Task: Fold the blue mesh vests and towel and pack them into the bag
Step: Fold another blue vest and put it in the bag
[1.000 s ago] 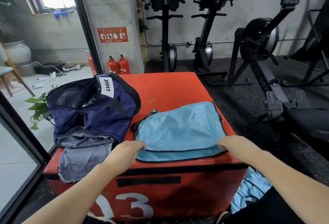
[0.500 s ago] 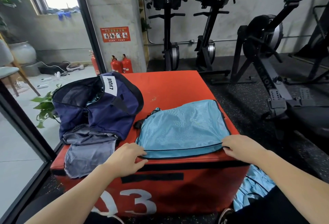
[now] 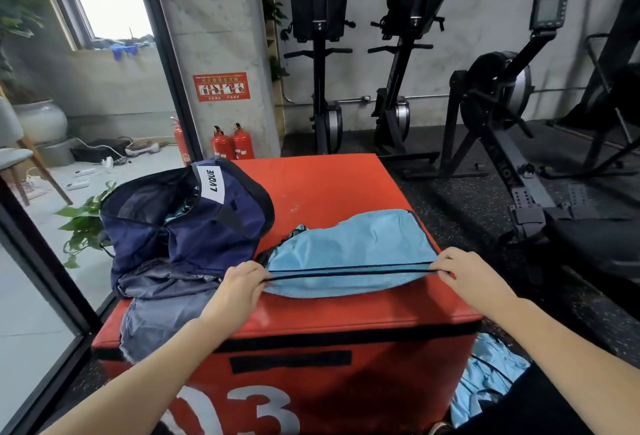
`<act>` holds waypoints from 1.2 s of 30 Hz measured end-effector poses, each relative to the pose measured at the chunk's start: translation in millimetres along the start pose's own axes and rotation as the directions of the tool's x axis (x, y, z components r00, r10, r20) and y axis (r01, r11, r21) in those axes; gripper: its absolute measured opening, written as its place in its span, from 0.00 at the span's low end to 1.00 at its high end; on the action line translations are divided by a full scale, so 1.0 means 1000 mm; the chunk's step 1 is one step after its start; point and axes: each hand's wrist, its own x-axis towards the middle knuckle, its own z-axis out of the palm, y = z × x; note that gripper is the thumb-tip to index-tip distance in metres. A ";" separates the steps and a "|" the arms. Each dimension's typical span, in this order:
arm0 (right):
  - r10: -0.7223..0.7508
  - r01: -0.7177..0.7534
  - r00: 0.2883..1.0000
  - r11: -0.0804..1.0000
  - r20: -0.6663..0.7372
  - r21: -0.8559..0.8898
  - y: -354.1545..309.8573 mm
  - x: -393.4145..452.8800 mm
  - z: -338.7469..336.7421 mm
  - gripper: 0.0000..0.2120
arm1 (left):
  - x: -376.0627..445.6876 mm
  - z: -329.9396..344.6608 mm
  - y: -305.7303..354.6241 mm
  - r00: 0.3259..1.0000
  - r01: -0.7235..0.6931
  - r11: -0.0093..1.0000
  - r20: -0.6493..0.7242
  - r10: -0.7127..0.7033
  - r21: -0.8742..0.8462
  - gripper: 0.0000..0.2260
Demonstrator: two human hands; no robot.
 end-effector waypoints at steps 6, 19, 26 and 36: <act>0.115 -0.081 0.952 0.988 -0.282 0.129 -0.013 0.047 -0.073 0.09 | 0.081 -0.093 0.021 0.987 0.074 0.997 -0.143 -0.075 -0.017 0.08; 0.187 -0.172 0.982 0.942 -0.025 0.287 -0.077 0.116 -0.252 0.07 | 0.152 -0.181 0.117 0.983 0.113 0.979 0.162 -0.085 -0.170 0.08; 0.173 -0.223 0.954 0.955 0.244 0.196 -0.055 0.048 -0.149 0.12 | 0.067 -0.069 0.089 0.859 0.005 1.000 0.511 0.001 -0.011 0.07; 0.363 -0.379 0.925 0.850 0.113 0.365 -0.034 0.000 -0.003 0.08 | 0.036 0.017 0.056 0.912 0.139 0.981 0.404 -0.073 -0.137 0.04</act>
